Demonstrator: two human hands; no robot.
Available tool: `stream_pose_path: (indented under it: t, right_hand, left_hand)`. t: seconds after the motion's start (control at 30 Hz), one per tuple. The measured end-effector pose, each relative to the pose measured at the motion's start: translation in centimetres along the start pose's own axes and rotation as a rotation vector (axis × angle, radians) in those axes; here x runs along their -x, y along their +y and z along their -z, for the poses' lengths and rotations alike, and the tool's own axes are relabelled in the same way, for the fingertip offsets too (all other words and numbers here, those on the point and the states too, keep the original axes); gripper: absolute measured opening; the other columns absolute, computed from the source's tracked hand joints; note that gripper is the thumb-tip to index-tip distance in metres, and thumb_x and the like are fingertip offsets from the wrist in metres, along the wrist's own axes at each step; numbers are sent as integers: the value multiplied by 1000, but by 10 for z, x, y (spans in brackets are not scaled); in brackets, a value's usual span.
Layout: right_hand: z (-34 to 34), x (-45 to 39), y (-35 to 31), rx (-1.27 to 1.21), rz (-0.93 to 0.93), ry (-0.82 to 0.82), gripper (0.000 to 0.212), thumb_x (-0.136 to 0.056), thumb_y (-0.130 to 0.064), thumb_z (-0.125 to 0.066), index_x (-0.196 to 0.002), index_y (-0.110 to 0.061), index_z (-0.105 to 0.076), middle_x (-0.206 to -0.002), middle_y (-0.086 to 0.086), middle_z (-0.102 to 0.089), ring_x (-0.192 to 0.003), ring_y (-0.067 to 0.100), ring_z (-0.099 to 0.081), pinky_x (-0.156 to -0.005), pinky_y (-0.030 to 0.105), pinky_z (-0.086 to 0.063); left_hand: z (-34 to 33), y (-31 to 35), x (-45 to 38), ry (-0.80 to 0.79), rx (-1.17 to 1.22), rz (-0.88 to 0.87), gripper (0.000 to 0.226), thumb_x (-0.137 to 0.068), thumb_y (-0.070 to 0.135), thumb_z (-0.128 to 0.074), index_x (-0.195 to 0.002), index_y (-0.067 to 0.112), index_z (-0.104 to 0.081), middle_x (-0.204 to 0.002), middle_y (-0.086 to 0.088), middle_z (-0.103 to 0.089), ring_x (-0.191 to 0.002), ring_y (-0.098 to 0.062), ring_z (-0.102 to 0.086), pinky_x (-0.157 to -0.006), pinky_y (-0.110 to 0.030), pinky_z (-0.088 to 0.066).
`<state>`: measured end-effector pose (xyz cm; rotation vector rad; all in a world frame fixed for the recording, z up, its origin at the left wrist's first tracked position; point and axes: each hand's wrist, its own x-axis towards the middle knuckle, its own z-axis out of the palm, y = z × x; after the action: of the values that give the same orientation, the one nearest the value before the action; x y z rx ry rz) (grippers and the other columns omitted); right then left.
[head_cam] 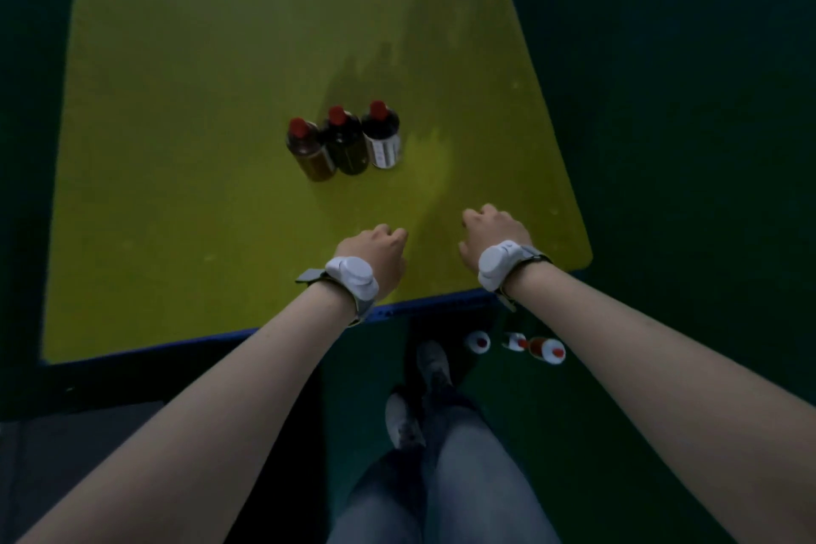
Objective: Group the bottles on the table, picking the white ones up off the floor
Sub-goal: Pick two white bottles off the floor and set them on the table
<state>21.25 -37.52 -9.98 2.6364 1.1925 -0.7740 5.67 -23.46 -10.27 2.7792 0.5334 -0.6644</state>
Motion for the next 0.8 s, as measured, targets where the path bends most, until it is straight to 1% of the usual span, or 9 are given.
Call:
stream_pose_path:
  t: [0.23, 0.3, 0.37, 0.43, 0.5, 0.57, 0.63, 0.7, 0.8]
  right_hand:
    - [-60, 42, 69, 9, -81, -38, 28, -101, -34, -56, -119, -13, -55, -119, 12, -58, -109, 34, -57, -72, 38, -40]
    - [-91, 45, 96, -1, -111, -65, 27, -101, -34, -55, -117, -12, -56, -119, 13, -58, -110, 34, -56, -72, 39, -42]
    - [-117, 49, 112, -40, -114, -8, 28, -101, -33, -55, -119, -12, -56, -121, 14, -57, -113, 35, -55, -77, 41, -47]
    - [-153, 55, 129, -71, -112, 44, 27, -101, -31, -55, -120, -11, -58, -121, 14, -57, -111, 34, -55, -82, 41, -50]
    - [-207, 53, 155, -101, -113, 57, 26, -99, -29, -56, -118, -11, -59, -118, 14, -57, -107, 34, -55, -82, 41, -50]
    - [-255, 56, 179, -116, -134, -23, 27, -97, -29, -57, -118, -12, -58, -118, 14, -57, -107, 34, -54, -81, 41, -49]
    - [-279, 56, 191, -111, -146, -66, 31, -95, -29, -60, -120, -12, -58, -120, 15, -57, -108, 35, -54, -80, 41, -47]
    - [-331, 42, 225, -127, -177, -140, 35, -92, -27, -61, -122, -10, -57, -121, 17, -57, -109, 37, -55, -79, 41, -47]
    - [-388, 26, 254, -166, -186, -222, 32, -97, -25, -56, -127, -12, -53, -126, 16, -53, -114, 37, -52, -82, 42, -47]
  left_hand:
    - [-57, 77, -13, -20, 89, -80, 29, -104, 36, -50, -122, 15, -56, -117, -11, -60, -93, -36, -64, -63, -38, -48]
    - [-89, 110, -23, -37, 124, -97, 29, -103, 39, -50, -120, 16, -56, -116, -10, -60, -94, -36, -65, -63, -37, -47]
    - [-118, 129, -28, -53, 172, -90, 30, -102, 40, -50, -121, 18, -56, -117, -9, -61, -95, -36, -65, -64, -37, -49]
    - [-156, 155, -33, -126, 180, -87, 32, -103, 40, -48, -126, 19, -55, -121, -8, -60, -96, -34, -65, -69, -40, -54]
    - [-207, 181, -46, -214, 198, -62, 34, -105, 39, -47, -130, 17, -54, -124, -10, -59, -95, -34, -65, -76, -45, -57]
    - [-253, 204, -55, -262, 215, -35, 38, -105, 40, -48, -133, 16, -52, -125, -11, -58, -95, -35, -65, -79, -46, -57]
    - [-276, 207, -61, -241, 227, -2, 41, -103, 40, -51, -135, 15, -51, -125, -14, -58, -98, -37, -64, -76, -42, -55]
    - [-331, 227, -87, -220, 255, 44, 46, -100, 39, -55, -139, 15, -51, -128, -17, -59, -103, -39, -64, -75, -39, -52]
    - [-386, 238, -117, -263, 321, 88, 55, -100, 39, -54, -148, 12, -46, -143, -18, -52, -125, -39, -56, -98, -41, -50]
